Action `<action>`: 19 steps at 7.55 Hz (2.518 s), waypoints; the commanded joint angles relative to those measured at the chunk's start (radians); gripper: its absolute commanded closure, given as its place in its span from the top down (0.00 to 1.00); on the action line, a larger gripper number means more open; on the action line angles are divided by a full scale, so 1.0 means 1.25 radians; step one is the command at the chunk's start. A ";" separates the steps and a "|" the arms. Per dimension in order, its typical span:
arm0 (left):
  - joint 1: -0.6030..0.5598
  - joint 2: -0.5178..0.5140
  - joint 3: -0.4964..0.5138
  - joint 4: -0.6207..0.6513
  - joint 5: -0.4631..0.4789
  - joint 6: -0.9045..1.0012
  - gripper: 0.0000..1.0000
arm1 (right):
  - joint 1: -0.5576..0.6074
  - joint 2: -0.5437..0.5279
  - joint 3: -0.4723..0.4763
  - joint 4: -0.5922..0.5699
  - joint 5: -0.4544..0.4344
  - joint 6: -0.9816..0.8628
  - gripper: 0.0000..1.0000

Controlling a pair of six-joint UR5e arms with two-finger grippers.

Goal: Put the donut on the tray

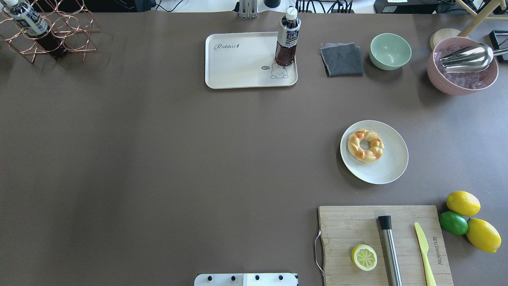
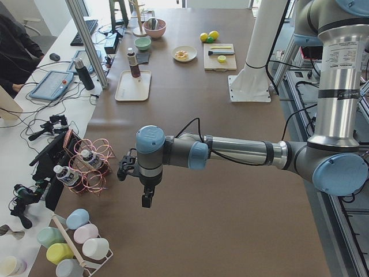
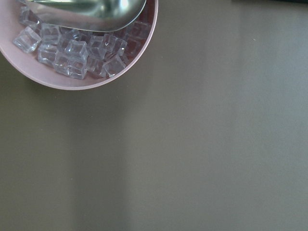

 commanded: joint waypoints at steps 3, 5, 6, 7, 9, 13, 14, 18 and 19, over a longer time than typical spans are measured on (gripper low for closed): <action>0.012 -0.022 -0.017 -0.004 0.002 -0.004 0.98 | 0.002 0.000 0.018 0.000 0.001 0.003 1.00; 0.005 0.031 -0.028 -0.061 0.000 0.002 0.98 | -0.008 0.006 0.064 -0.003 0.015 0.060 1.00; 0.005 0.039 -0.029 -0.082 -0.002 0.000 0.98 | -0.047 0.006 0.109 0.000 0.017 0.113 1.00; 0.005 0.044 -0.028 -0.085 -0.002 -0.003 0.98 | -0.107 0.008 0.155 0.001 0.018 0.195 1.00; 0.005 0.045 -0.032 -0.086 0.000 -0.003 0.98 | -0.213 0.009 0.213 0.018 0.018 0.332 1.00; 0.005 0.045 -0.032 -0.086 -0.002 -0.005 0.98 | -0.406 -0.046 0.171 0.397 0.001 0.665 1.00; 0.004 0.044 -0.033 -0.087 -0.002 -0.005 0.98 | -0.446 -0.065 0.132 0.507 -0.037 0.715 1.00; 0.004 0.043 -0.032 -0.086 -0.002 -0.005 0.98 | -0.537 -0.070 0.027 0.677 -0.109 0.798 1.00; 0.004 0.043 -0.031 -0.086 -0.002 -0.005 0.98 | -0.548 -0.070 0.028 0.681 -0.109 0.820 1.00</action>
